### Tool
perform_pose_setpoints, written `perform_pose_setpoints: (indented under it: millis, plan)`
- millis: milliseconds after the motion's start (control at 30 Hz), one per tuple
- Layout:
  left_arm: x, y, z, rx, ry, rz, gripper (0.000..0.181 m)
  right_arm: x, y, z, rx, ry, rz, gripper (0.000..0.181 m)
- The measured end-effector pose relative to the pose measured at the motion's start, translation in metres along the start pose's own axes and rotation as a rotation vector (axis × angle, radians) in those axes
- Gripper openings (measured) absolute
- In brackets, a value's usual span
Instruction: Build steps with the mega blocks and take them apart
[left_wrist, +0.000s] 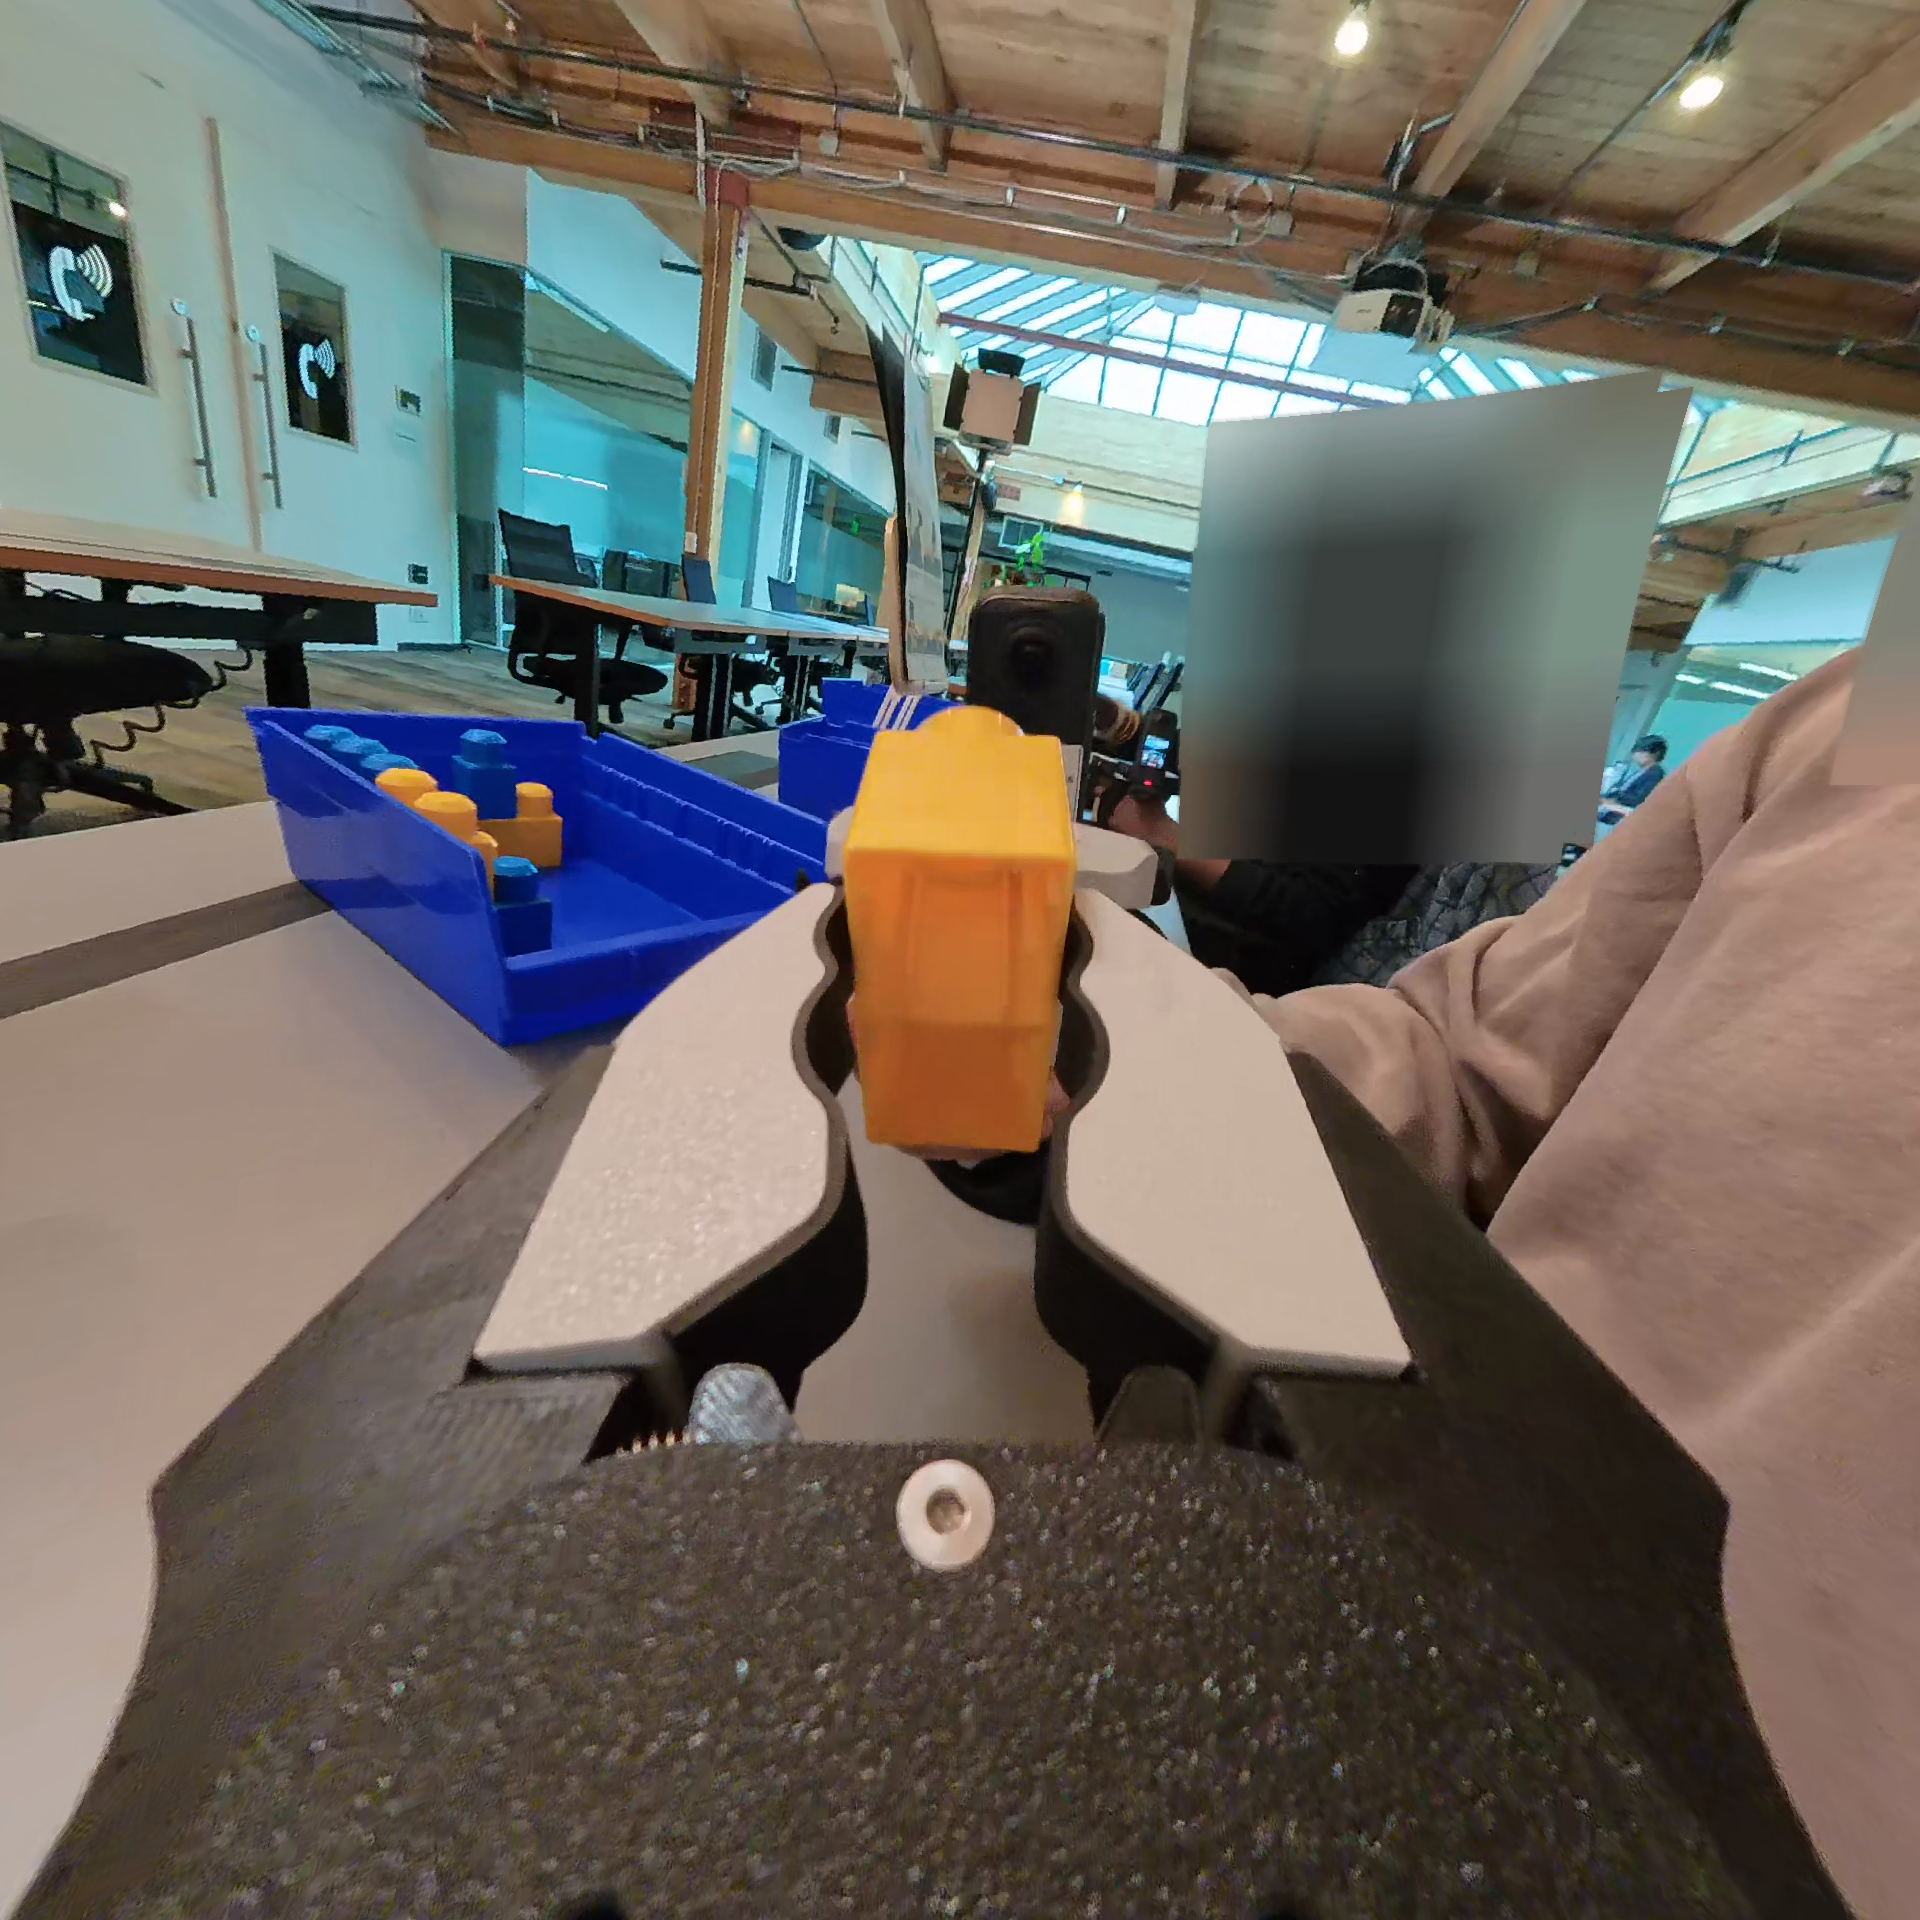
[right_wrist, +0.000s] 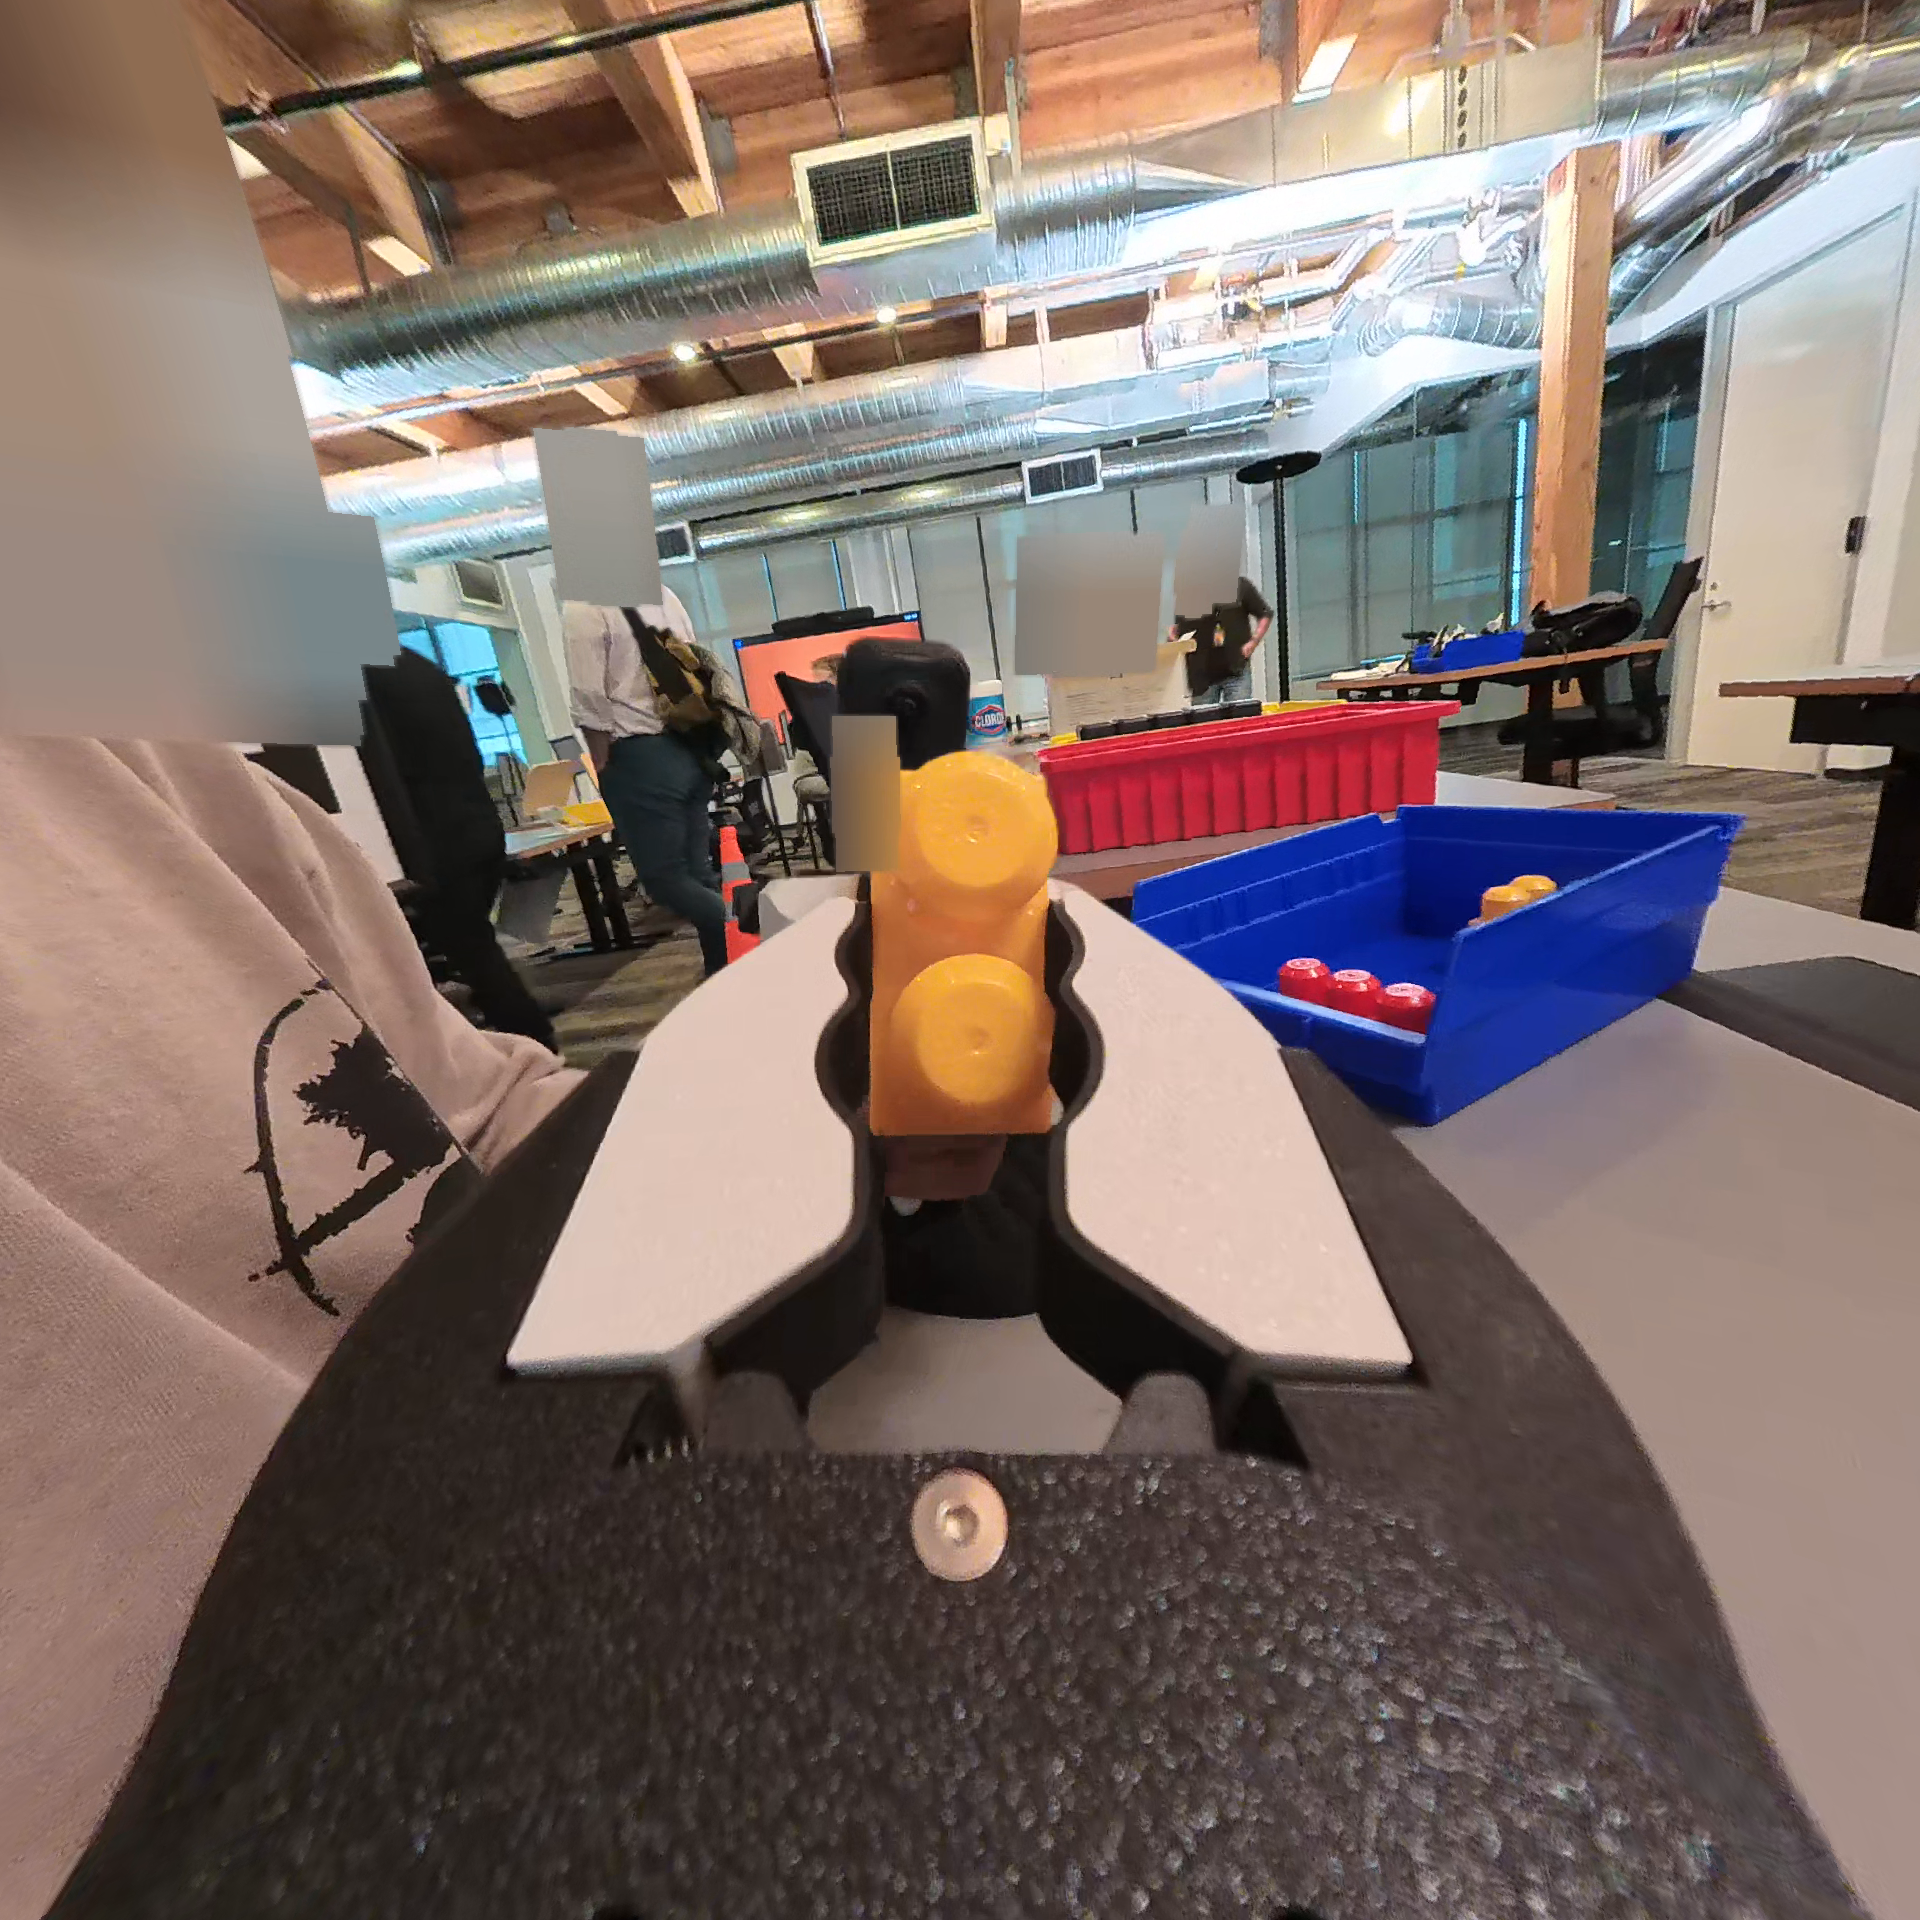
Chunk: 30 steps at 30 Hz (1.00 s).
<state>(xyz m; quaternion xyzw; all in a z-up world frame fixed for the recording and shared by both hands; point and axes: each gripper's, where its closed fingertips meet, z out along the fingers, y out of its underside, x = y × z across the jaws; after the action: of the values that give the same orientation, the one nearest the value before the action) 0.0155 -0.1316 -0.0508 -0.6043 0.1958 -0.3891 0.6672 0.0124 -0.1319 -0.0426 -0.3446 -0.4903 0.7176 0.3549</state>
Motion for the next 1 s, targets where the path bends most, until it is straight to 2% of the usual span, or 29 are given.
perform_pose_setpoints:
  millis: [100, 200, 267, 333, 400, 533, 633, 667, 733, 800, 867, 1000]
  plan:
    - [-0.003, -0.012, -0.018, 0.003, -0.041, 0.054, 0.037, -0.001, 0.003, 0.008, -0.088, -0.002, -0.049, 0.029]
    - [-0.016, -0.037, -0.055, 0.052, -0.128, 0.105, 0.037, 0.014, 0.006, 0.014, -0.256, 0.013, -0.045, 0.037]
    - [-0.027, -0.049, -0.080, 0.052, -0.202, 0.166, 0.037, 0.033, 0.029, 0.017, -0.462, 0.060, -0.054, 0.045]
    - [-0.033, -0.058, -0.101, 0.063, -0.246, 0.204, 0.037, 0.052, 0.066, 0.017, -0.710, 0.099, -0.092, 0.057]
    - [-0.041, -0.061, -0.117, 0.061, -0.295, 0.230, 0.037, 0.067, 0.101, 0.016, -0.914, 0.120, -0.148, 0.059]
    - [-0.049, -0.061, -0.135, 0.054, -0.336, 0.234, 0.037, 0.082, 0.148, 0.022, -1.142, 0.128, -0.119, 0.058]
    - [-0.052, -0.057, -0.138, 0.043, -0.342, 0.229, 0.037, 0.094, 0.168, 0.021, -1.258, 0.162, -0.162, 0.052]
    - [-0.053, -0.056, -0.137, 0.038, -0.341, 0.228, 0.037, 0.096, 0.170, 0.022, -1.264, 0.169, -0.175, 0.035]
    - [-0.053, -0.053, -0.135, 0.033, -0.330, 0.221, 0.037, 0.098, 0.167, 0.022, -1.240, 0.175, -0.193, 0.033]
    - [-0.053, -0.050, -0.131, 0.033, -0.312, 0.206, 0.037, 0.101, 0.150, 0.022, -1.146, 0.191, -0.203, 0.033]
    - [-0.050, -0.046, -0.123, 0.035, -0.279, 0.183, 0.037, 0.093, 0.114, 0.031, -0.915, 0.137, -0.187, 0.033]
    - [-0.038, -0.035, -0.094, 0.025, -0.187, 0.146, 0.037, 0.060, 0.004, 0.031, -0.295, 0.001, -0.072, 0.033]
